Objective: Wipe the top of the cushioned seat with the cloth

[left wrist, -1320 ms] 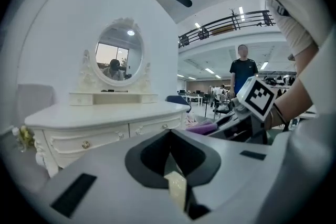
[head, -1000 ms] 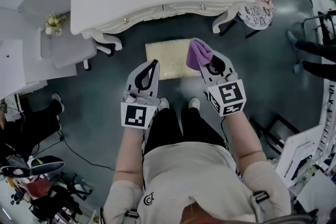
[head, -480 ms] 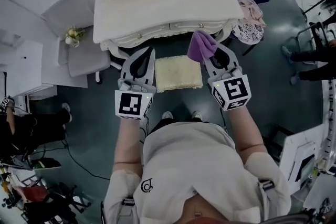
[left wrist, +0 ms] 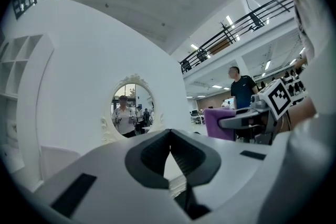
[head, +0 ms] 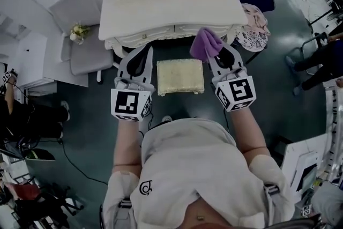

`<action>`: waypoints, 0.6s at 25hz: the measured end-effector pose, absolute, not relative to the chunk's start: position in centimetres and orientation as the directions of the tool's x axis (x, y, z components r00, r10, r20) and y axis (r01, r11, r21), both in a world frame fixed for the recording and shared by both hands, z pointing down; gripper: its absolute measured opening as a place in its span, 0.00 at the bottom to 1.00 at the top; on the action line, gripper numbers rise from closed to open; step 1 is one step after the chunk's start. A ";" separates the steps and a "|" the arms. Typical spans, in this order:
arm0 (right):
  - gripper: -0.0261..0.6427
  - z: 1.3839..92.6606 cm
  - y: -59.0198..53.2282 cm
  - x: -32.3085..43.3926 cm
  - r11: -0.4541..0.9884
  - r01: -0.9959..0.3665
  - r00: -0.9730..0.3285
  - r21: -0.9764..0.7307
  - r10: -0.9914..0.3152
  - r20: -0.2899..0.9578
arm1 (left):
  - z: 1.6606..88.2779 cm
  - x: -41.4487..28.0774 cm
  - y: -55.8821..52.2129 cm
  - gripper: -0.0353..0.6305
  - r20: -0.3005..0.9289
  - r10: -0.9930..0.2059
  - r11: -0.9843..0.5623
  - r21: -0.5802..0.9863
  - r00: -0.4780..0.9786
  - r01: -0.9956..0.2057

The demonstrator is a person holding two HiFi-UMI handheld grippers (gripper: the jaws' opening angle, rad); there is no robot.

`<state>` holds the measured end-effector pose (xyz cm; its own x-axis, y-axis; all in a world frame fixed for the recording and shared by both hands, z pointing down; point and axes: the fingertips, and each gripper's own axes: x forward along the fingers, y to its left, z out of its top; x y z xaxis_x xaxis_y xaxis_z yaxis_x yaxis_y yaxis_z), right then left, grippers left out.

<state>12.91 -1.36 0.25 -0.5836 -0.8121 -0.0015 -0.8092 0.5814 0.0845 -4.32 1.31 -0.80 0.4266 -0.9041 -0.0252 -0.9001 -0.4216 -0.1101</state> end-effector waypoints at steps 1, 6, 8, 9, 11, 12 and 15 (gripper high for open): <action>0.16 0.3 -1.3 12.8 0.585 -0.806 -0.588 0.085 -0.809 -0.003 | -0.8 -4.4 1.3 0.07 -0.022 -0.907 -0.417 -0.107 0.421 -0.903; 0.15 0.5 -1.2 12.5 0.601 -0.794 -0.604 0.092 -0.797 -0.003 | -0.7 -4.3 1.3 0.07 -0.014 -0.910 -0.410 -0.110 0.414 -0.905; 0.15 0.7 -1.2 12.5 0.602 -0.793 -0.604 0.090 -0.797 0.000 | -0.6 -4.1 1.3 0.07 -0.010 -0.909 -0.413 -0.108 0.416 -0.904; 0.15 0.8 -1.2 12.5 0.602 -0.793 -0.604 0.093 -0.797 0.001 | -0.6 -4.1 1.4 0.07 -0.008 -0.909 -0.413 -0.107 0.417 -0.904; 0.15 0.8 -1.1 12.4 0.602 -0.792 -0.605 0.101 -0.796 0.001 | -0.5 -4.1 1.5 0.07 -0.008 -0.909 -0.413 -0.106 0.416 -0.905; 0.15 0.7 -1.0 12.3 0.603 -0.791 -0.606 0.105 -0.795 -0.001 | -0.6 -4.1 1.6 0.07 -0.009 -0.910 -0.412 -0.106 0.415 -0.905; 0.15 0.6 -0.8 12.2 0.602 -0.789 -0.607 0.119 -0.795 -0.002 | -0.7 -4.1 1.9 0.07 -0.008 -0.910 -0.411 -0.107 0.414 -0.905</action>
